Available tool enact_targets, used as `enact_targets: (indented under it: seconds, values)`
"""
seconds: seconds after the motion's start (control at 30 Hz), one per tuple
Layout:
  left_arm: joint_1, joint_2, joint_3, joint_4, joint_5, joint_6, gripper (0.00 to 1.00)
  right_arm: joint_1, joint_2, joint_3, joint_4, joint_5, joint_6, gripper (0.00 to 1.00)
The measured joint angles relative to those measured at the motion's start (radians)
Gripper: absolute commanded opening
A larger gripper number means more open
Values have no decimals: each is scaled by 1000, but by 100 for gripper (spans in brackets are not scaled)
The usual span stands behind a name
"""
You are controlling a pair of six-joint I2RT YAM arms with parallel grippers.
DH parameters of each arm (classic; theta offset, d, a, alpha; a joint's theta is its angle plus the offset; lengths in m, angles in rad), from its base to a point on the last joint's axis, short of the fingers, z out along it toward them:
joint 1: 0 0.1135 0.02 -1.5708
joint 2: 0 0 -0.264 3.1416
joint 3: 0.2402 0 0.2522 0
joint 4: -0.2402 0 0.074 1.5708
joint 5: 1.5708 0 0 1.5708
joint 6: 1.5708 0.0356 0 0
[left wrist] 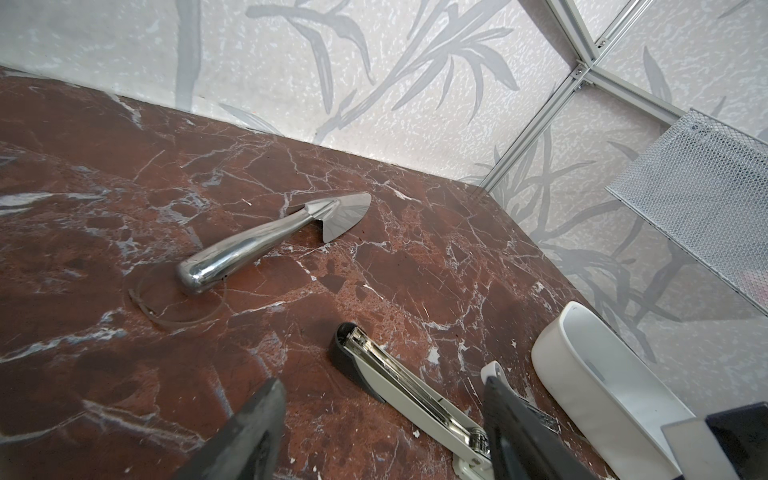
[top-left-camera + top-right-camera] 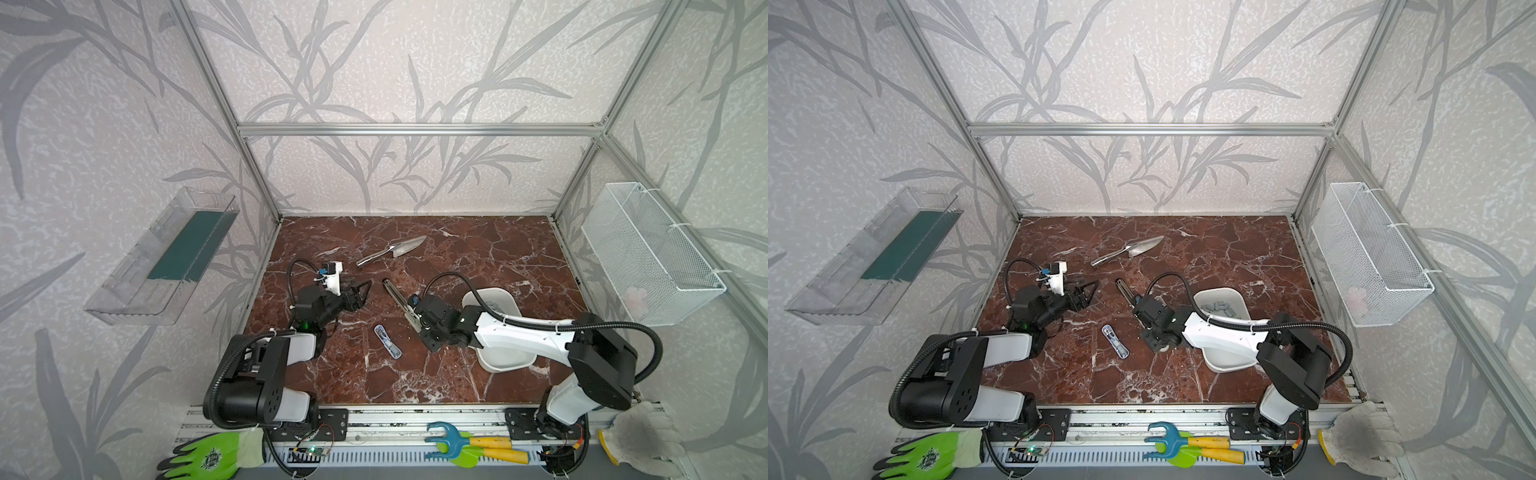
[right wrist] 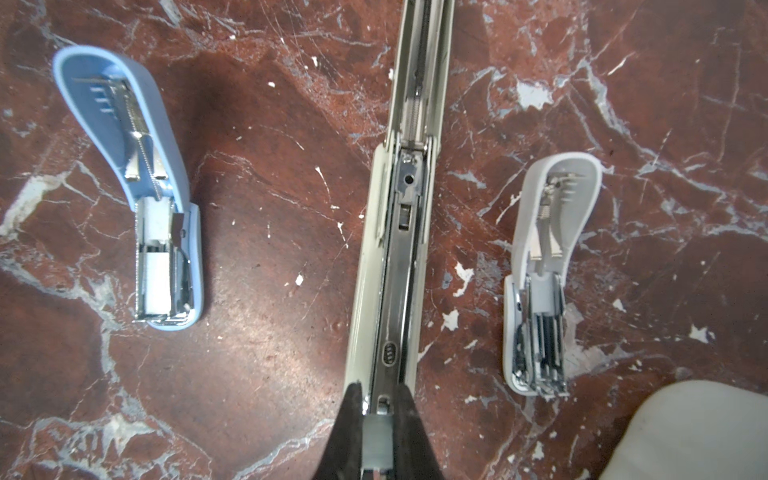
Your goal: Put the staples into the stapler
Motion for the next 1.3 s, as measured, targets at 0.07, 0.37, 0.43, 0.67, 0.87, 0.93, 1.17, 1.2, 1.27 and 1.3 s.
enact_targets:
  seconds: [0.07, 0.37, 0.43, 0.67, 0.87, 0.93, 1.17, 1.2, 1.27, 1.3]
  values:
    - [0, 0, 0, 0, 0, 0, 76, 0, 0, 0, 0, 2, 0, 8]
    - [0, 0, 0, 0, 0, 0, 76, 0, 0, 0, 0, 9, -13, 8]
    - [0, 0, 0, 0, 0, 0, 76, 0, 0, 0, 0, 8, -13, 8]
    - [0, 0, 0, 0, 0, 0, 76, 0, 0, 0, 3, -6, -9, 8]
    - [0, 0, 0, 0, 0, 0, 76, 0, 5, 0, 3, -9, -8, 8]
    - [0, 0, 0, 0, 0, 0, 76, 0, 11, -1, 3, -8, -8, 8]
    - [0, 0, 0, 0, 0, 0, 76, 0, 17, -4, 3, 0, -10, 8]
    - [0, 0, 0, 0, 0, 0, 76, 0, 17, -4, 3, 0, -12, 8]
    - [0, 0, 0, 0, 0, 0, 76, 0, 17, -4, 3, 0, -15, 8]
    - [0, 0, 0, 0, 0, 0, 76, 0, 17, -4, 3, 0, -16, 8]
